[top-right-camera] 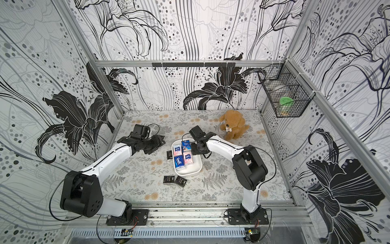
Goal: Put the pocket tissues into the storage box
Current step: Move the storage box to the center of the board, then pick up the pocket tissues from the center of the board.
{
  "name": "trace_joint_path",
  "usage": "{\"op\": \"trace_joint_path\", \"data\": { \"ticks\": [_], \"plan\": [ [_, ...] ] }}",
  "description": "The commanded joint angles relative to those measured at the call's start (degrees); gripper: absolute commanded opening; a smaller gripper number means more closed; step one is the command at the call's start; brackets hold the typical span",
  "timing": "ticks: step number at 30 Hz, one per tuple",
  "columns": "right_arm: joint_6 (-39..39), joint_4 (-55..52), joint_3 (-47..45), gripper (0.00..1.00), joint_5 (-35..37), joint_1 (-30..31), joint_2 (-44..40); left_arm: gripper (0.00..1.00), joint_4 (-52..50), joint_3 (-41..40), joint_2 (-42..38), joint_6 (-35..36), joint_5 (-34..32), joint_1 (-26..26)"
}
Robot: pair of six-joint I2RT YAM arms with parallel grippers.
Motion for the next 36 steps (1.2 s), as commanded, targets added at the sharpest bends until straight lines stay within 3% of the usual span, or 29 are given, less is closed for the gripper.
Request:
{"op": "trace_joint_path", "data": {
  "ticks": [1,9,16,18,28,36],
  "plan": [
    [1.69,-3.11,1.57,0.59,4.85,-0.18,-2.68,0.64,0.15,0.61,-0.83,1.45,-0.83,0.86],
    [-6.33,-4.60,7.20,0.63,7.12,-4.85,2.29,0.64,1.25,-0.90,-0.89,1.41,0.59,1.16],
    [-16.72,-5.97,14.43,0.87,5.38,-9.09,9.54,0.65,3.23,-4.90,-2.65,0.29,2.88,1.16],
    [-18.67,-7.55,16.56,0.89,4.85,-9.47,11.83,0.65,3.81,-6.10,-2.98,-0.36,3.19,1.09],
    [-22.57,-8.38,22.23,0.88,4.51,-10.33,19.22,0.64,2.44,-6.66,-4.27,0.23,2.07,1.15],
    [-23.31,-8.29,22.06,0.79,2.78,-10.84,21.78,0.64,1.43,-7.93,-5.87,0.56,0.24,2.88]
  ]
}}
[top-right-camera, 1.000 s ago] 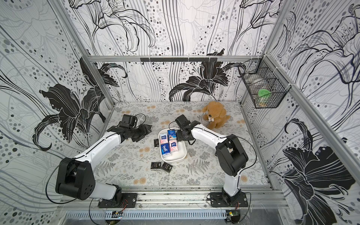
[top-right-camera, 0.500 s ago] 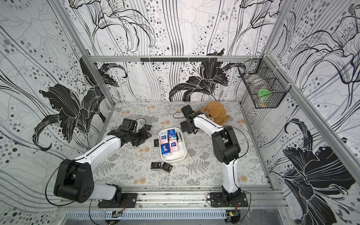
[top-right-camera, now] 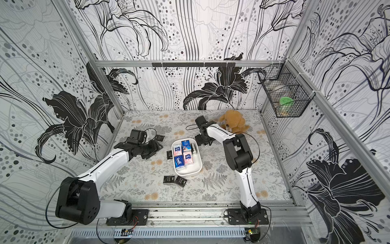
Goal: Put the pocket tissues into the storage box
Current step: Pick up the pocket tissues from the center of the board.
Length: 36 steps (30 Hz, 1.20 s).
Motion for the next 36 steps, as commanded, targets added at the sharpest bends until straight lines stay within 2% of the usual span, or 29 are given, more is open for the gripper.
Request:
{"op": "trace_joint_path", "data": {
  "ticks": [1,7,10,17,27,36],
  "plan": [
    [-0.55,-1.47,0.70,0.76,-1.53,-0.47,1.04,0.64,0.07,-0.99,-1.41,0.76,-1.20,1.12],
    [1.05,-0.94,-1.21,0.51,-2.79,-1.27,0.59,0.64,-0.58,-0.56,-2.06,1.07,-1.79,1.42],
    [1.28,-0.61,-2.65,0.45,-2.18,-1.27,-0.48,0.64,-0.51,-0.37,-1.94,0.98,-1.78,1.49],
    [5.91,-2.25,-7.21,0.43,-0.72,-1.28,-8.55,0.64,0.42,0.04,-0.80,0.73,-1.19,1.47],
    [16.26,0.95,-19.49,0.44,-15.62,-0.90,-25.87,0.64,3.58,0.89,2.39,-0.60,1.11,1.52],
    [25.50,6.15,-29.18,0.45,-19.81,4.92,-35.14,0.64,5.57,-0.03,3.77,-1.92,2.97,1.41]
  ]
}}
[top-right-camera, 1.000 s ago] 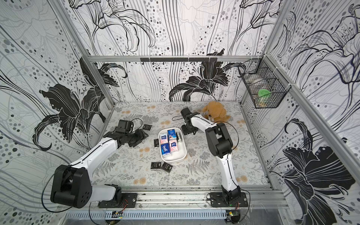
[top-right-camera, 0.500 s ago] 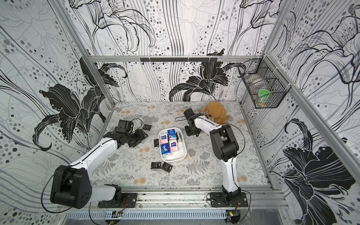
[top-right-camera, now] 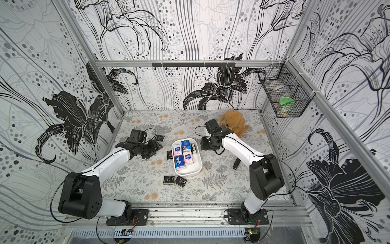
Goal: Put the pocket tissues into the storage box
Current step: Pick up the pocket tissues from the center of the board, then place the pocket tissues in the storage box.
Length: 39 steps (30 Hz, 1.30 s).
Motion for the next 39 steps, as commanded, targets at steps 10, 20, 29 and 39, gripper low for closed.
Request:
{"op": "trace_joint_path", "data": {
  "ticks": [10,20,29,39],
  "plan": [
    [10.71,8.20,-3.78,0.46,-2.04,7.82,2.07,0.64,1.86,0.15,1.06,0.09,1.81,0.34],
    [10.09,7.42,-1.17,0.56,-0.53,7.86,6.89,0.64,1.75,-1.16,0.16,0.52,1.47,0.34],
    [8.90,4.21,-0.01,0.77,7.84,7.93,1.95,0.64,1.71,-0.98,-0.04,0.70,1.49,0.28],
    [6.48,1.44,1.44,0.64,14.27,7.91,5.38,0.64,1.42,-1.23,-0.66,0.82,1.41,0.34]
  ]
}}
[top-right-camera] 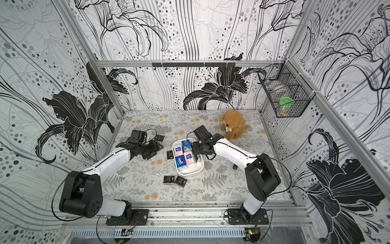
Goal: Put the pocket tissues into the storage box
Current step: Place the pocket tissues in the storage box, then move the storage box to the center of the board.
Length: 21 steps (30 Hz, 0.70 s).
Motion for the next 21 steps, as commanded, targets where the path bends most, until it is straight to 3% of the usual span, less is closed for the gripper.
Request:
{"op": "trace_joint_path", "data": {
  "ticks": [1,14,21],
  "plan": [
    [-1.33,-2.17,1.51,0.62,3.02,0.14,3.05,0.64,0.56,-0.62,-1.40,0.89,-0.09,0.29],
    [-0.31,-3.37,2.50,0.21,8.65,0.11,7.68,0.64,-0.32,-0.48,-2.08,1.26,-0.68,0.34],
    [0.43,-6.63,-0.82,0.16,13.75,-0.51,4.60,0.65,-0.31,-0.32,-1.71,1.05,-0.66,0.31]
  ]
}}
